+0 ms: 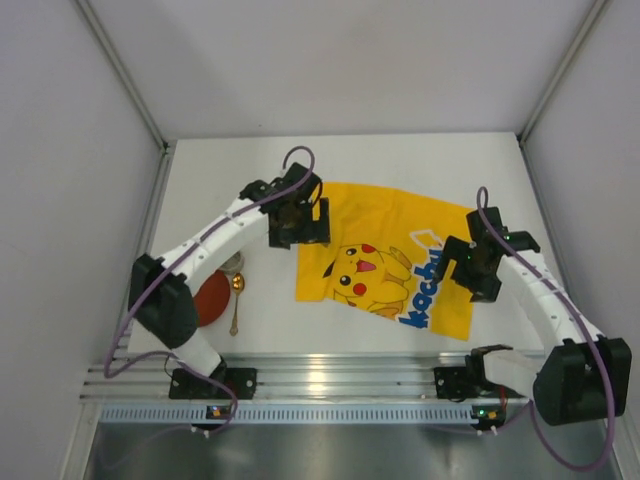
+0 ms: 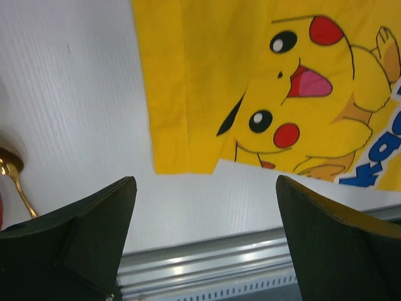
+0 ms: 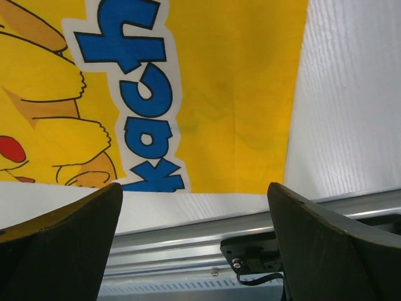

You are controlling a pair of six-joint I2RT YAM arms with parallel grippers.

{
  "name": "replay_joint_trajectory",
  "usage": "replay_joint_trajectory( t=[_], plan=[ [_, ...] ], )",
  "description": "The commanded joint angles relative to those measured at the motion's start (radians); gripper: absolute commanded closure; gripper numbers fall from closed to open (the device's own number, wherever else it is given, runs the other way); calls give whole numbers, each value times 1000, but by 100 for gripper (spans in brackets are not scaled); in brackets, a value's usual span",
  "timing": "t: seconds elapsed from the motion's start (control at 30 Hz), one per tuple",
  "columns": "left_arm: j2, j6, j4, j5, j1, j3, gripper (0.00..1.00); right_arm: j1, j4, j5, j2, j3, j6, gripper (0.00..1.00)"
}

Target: Set the dinner table for one person

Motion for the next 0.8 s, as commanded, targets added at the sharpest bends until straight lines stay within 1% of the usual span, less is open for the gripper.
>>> replay_joint_trajectory(
  t=[0.0, 0.03, 0.07, 0.1, 0.13, 0.17, 0.2, 0.23, 0.27, 0.33, 0.37, 0.43, 0.57, 0.63, 0.67, 0.7, 0.77],
  plan=[
    [222, 127, 43, -153, 3, 138, 2, 7, 109, -86, 37, 8, -20, 0],
    [275, 136, 32, -172, 6, 225, 1, 7, 118, -97, 46, 8, -22, 0],
    [330, 160, 20, -172, 11, 274, 2, 7, 133, -109, 64, 8, -23, 0],
    [429, 170, 1, -169, 21, 320, 2, 9, 164, -145, 70, 7, -26, 3],
    [470, 177, 1, -158, 26, 398, 2, 10, 191, -167, 77, 4, -25, 9],
    [505, 180, 13, -137, 31, 426, 1, 10, 213, -189, 87, 0, -20, 31],
    [551, 185, 30, -82, 43, 454, 2, 10, 256, -230, 97, -6, -11, 42],
    [570, 179, 71, -62, 50, 465, 2, 10, 270, -244, 106, -6, -7, 54],
    [587, 168, 82, -37, 61, 473, 1, 10, 279, -249, 133, -6, -3, 72],
    [625, 138, 106, -11, 93, 477, 2, 10, 290, -236, 165, 2, 1, 85],
    [642, 127, 106, -8, 106, 476, 3, 9, 288, -230, 198, 3, 4, 93],
    [650, 110, 110, 4, 136, 456, 4, 10, 290, -209, 230, 16, 4, 100],
    [625, 102, 116, 0, 167, 386, 5, 9, 270, -120, 332, 71, -17, 100],
    [595, 96, 133, 3, 170, 298, 5, 4, 258, -86, 377, 94, -26, 100],
    [563, 93, 147, 0, 170, 263, 5, -2, 251, -66, 434, 105, -37, 100],
    [544, 88, 155, 1, 173, 194, 5, -7, 248, -55, 460, 126, -42, 100],
    [489, 78, 179, 0, 176, 123, 5, -14, 239, -26, 532, 148, -57, 100]
  ],
)
